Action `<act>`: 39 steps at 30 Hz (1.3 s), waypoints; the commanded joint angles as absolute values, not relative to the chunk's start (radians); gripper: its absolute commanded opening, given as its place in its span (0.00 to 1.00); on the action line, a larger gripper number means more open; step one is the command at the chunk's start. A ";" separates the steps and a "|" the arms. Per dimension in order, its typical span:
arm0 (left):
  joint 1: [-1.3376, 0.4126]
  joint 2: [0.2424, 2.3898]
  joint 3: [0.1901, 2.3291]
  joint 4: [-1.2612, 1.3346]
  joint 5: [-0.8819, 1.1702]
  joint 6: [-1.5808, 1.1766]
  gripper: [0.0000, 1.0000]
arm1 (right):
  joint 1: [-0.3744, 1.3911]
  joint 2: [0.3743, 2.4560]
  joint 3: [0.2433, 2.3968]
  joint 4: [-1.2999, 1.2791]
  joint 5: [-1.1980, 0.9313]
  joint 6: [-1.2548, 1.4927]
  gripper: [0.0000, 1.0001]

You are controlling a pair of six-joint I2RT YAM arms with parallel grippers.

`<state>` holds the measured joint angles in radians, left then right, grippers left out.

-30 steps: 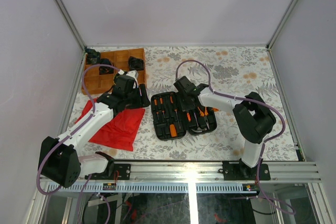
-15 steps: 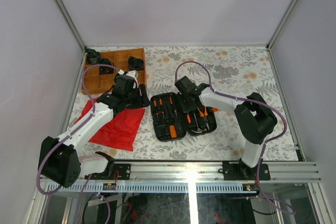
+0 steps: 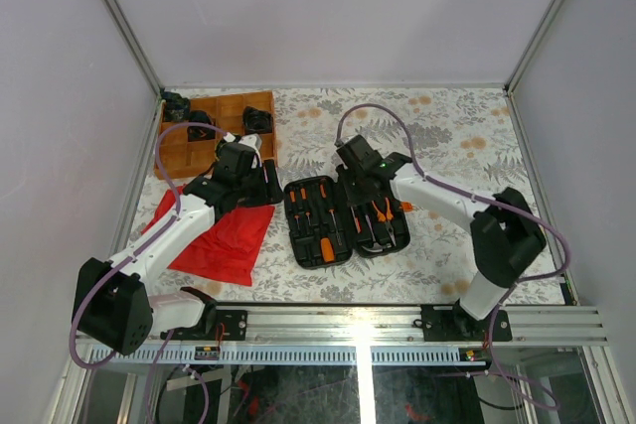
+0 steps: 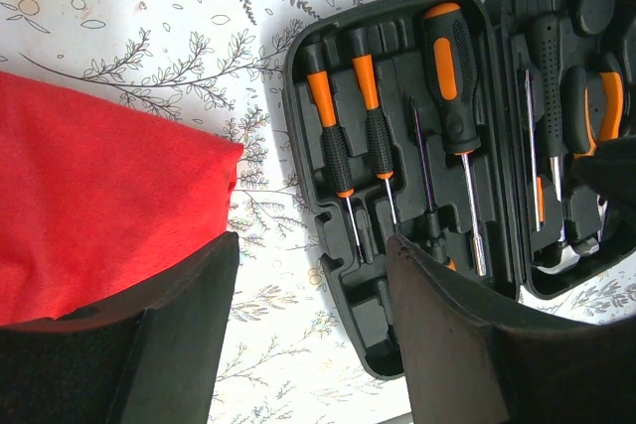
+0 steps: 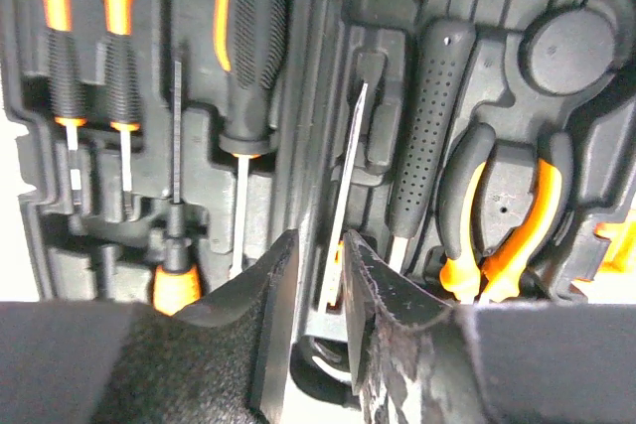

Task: Sort the tools into containers
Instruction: Adjust the engineering item in the storage box.

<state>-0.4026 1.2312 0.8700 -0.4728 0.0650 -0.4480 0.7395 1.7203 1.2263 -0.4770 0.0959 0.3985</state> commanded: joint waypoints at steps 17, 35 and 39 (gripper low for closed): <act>-0.393 1.227 0.865 -0.436 0.077 -0.453 0.60 | 0.693 1.729 1.199 -0.427 0.032 0.414 0.21; -0.394 1.227 0.864 -0.436 0.079 -0.453 0.60 | 0.693 1.812 1.216 -0.453 0.041 0.403 0.14; -0.395 1.227 0.864 -0.436 0.078 -0.453 0.60 | 0.693 1.825 1.218 -0.460 0.049 0.400 0.14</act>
